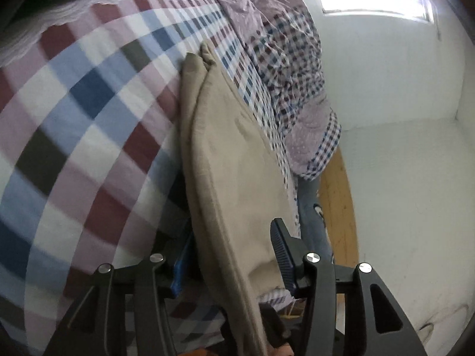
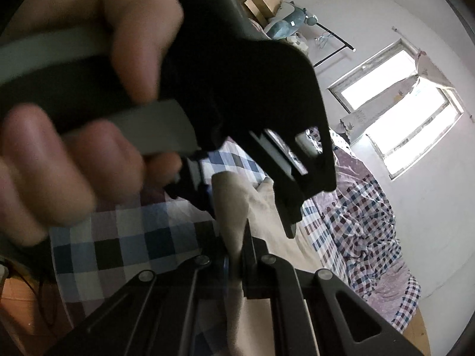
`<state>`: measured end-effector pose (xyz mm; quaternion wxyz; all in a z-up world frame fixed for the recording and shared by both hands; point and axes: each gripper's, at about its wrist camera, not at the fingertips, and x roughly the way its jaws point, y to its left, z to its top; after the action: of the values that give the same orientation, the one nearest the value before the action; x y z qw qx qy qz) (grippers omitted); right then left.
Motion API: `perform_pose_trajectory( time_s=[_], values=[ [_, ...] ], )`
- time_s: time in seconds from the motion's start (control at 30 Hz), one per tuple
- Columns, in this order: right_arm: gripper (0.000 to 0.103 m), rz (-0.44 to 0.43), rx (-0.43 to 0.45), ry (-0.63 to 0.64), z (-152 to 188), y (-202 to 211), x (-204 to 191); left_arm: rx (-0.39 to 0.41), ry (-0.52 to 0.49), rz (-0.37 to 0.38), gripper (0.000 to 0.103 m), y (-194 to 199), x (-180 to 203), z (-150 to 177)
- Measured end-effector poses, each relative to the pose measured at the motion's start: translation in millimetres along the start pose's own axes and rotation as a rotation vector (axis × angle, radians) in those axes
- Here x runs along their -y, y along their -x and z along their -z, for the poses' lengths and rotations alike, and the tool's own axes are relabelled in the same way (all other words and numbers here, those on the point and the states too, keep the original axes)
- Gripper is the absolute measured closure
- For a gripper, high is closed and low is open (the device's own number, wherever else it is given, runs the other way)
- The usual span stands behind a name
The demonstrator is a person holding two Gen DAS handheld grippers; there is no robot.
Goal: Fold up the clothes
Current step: 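Hold the sweatshirt edge with the left gripper and fold it over with the right gripper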
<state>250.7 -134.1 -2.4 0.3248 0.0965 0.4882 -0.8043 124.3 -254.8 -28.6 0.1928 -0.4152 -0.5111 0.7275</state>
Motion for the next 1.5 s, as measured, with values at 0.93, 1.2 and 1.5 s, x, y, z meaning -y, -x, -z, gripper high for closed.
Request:
perform_pose_trajectory(
  time_s=[0.93,1.2,1.5],
  values=[
    [0.038,0.129,-0.379,-0.704,213,92,187,0.060,-0.029,-0.075,0.093,4,-4,7],
    [0.031,0.077,-0.357,-1.201,333,151,270,0.078,0.001,-0.052,0.093,8,-4,7],
    [0.030,-0.289,-0.329,-1.673,464,146,298,0.079,-0.014,-0.070,0.093,10,0,8]
  ],
)
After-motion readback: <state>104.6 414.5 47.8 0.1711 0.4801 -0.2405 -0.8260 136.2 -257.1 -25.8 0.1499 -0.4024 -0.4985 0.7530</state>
